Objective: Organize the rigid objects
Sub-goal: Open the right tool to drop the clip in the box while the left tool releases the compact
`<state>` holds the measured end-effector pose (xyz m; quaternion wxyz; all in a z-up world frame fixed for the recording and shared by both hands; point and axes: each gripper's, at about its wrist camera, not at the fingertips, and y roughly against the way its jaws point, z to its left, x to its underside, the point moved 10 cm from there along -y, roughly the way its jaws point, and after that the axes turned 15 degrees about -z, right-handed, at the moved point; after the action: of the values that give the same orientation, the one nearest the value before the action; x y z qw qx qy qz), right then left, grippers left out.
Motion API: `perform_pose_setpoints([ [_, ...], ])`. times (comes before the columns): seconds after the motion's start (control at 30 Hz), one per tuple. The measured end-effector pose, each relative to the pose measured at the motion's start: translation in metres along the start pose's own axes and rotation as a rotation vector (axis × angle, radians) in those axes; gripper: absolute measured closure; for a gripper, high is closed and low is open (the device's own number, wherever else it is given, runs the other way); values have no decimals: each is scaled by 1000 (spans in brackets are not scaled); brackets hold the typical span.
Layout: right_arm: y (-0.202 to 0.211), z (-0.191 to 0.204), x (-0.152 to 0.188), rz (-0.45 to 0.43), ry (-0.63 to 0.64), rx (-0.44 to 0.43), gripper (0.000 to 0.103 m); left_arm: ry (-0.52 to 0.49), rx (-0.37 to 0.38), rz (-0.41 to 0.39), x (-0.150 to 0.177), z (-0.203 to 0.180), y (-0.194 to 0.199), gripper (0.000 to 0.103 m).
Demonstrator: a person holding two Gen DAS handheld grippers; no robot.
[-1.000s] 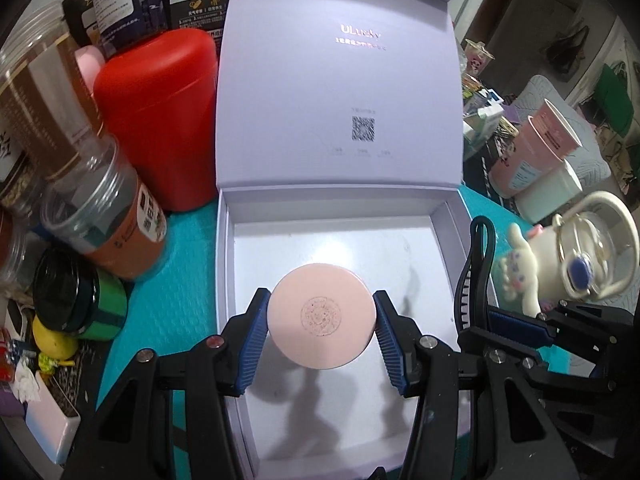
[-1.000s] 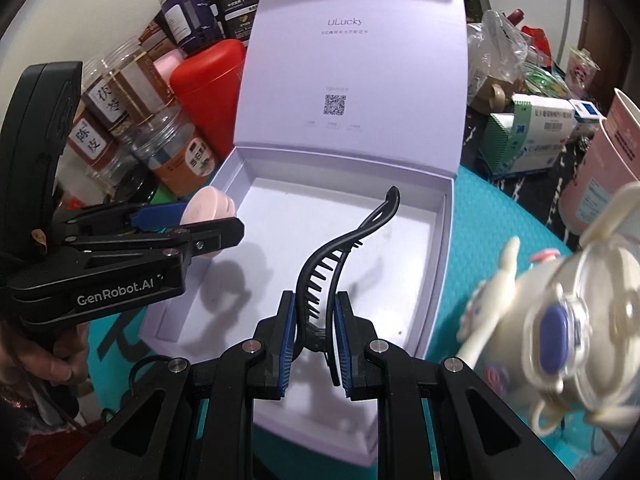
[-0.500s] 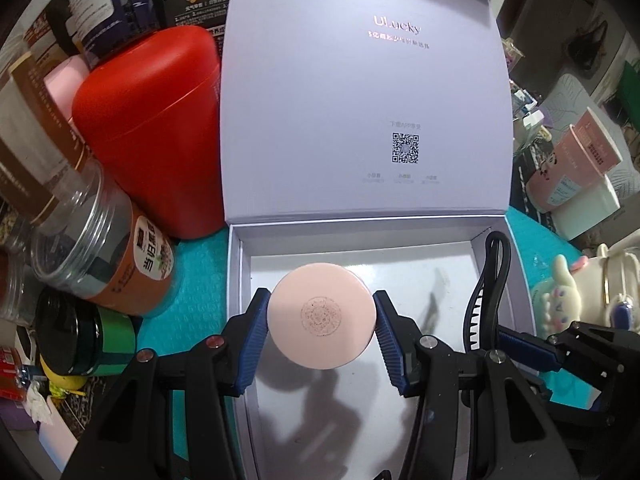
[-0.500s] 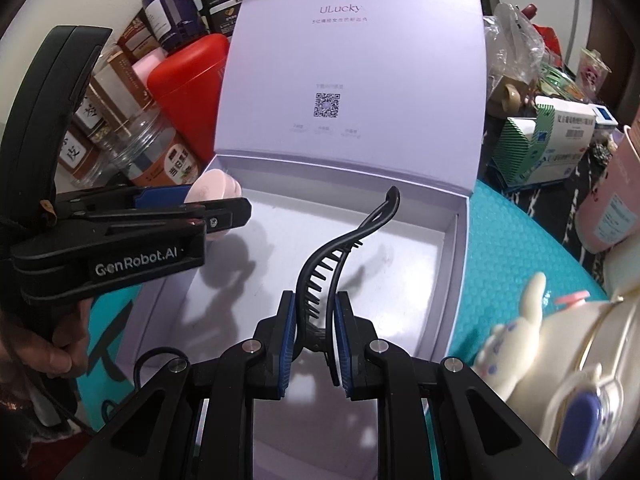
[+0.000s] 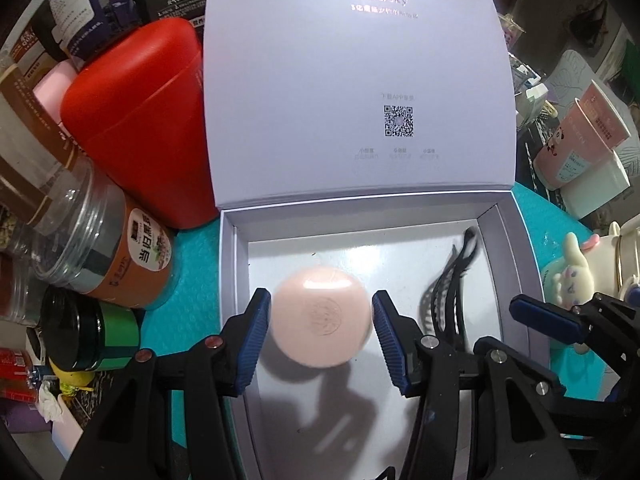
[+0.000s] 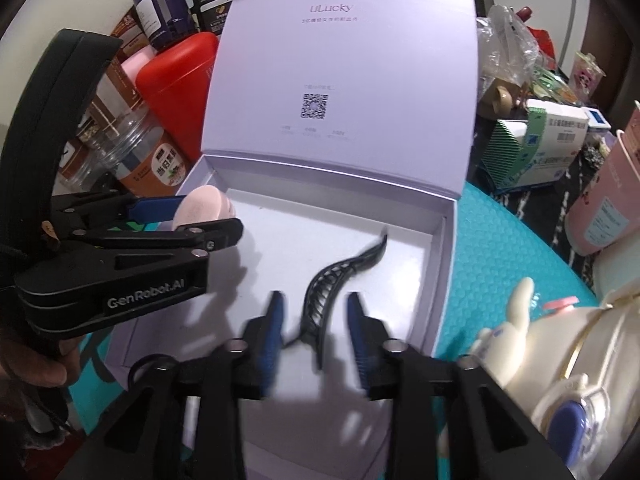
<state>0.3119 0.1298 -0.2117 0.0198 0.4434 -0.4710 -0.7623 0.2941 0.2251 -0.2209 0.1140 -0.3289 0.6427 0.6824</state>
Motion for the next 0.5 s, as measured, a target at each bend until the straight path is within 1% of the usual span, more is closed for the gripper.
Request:
perform_pose_setpoints([
  [0.03,3,0,0,1,-8,-4,66,1,-3,-2,0,0,3,47],
  [0.2,15,-1,3,6,-22,2,66,-1,-9,-18,-4,1,20,47],
  [0.5,52,6,-3,-36,-21,8,66,-17,-14,-50,-11,0,59,47],
])
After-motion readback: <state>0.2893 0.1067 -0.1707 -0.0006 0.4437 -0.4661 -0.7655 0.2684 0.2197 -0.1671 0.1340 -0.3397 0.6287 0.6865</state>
